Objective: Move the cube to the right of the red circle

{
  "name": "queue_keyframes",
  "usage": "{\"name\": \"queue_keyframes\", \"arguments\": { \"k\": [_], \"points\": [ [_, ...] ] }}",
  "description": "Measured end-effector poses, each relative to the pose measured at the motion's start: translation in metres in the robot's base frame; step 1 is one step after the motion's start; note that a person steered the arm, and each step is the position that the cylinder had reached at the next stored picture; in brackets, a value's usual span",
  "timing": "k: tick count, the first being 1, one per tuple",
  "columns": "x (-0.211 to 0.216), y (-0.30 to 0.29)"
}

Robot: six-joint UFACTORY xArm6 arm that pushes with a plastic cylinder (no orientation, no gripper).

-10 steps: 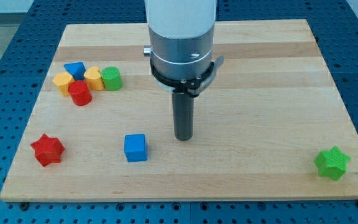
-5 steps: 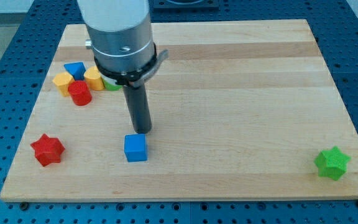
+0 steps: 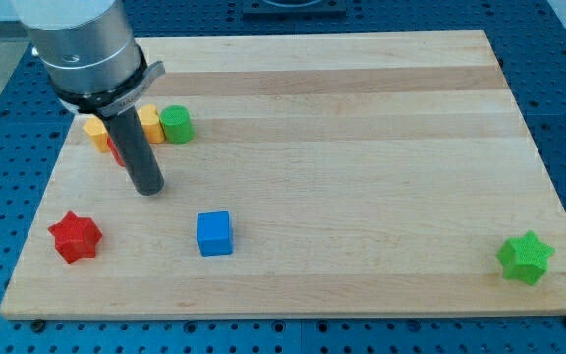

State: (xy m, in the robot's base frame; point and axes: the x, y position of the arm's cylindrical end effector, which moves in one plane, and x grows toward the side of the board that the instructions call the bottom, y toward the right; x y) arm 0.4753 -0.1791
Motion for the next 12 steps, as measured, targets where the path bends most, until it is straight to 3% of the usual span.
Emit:
{"name": "queue_keyframes", "arguments": {
  "k": [1,2,3,4,5,6,7,10,12],
  "points": [
    [0.006,0.106],
    [0.033,0.177],
    [0.088,0.112],
    [0.062,0.051],
    [0.004,0.046],
    [0.063,0.065],
    [0.101,0.044],
    [-0.03,0.037],
    [0.056,0.048]
  ]
}}
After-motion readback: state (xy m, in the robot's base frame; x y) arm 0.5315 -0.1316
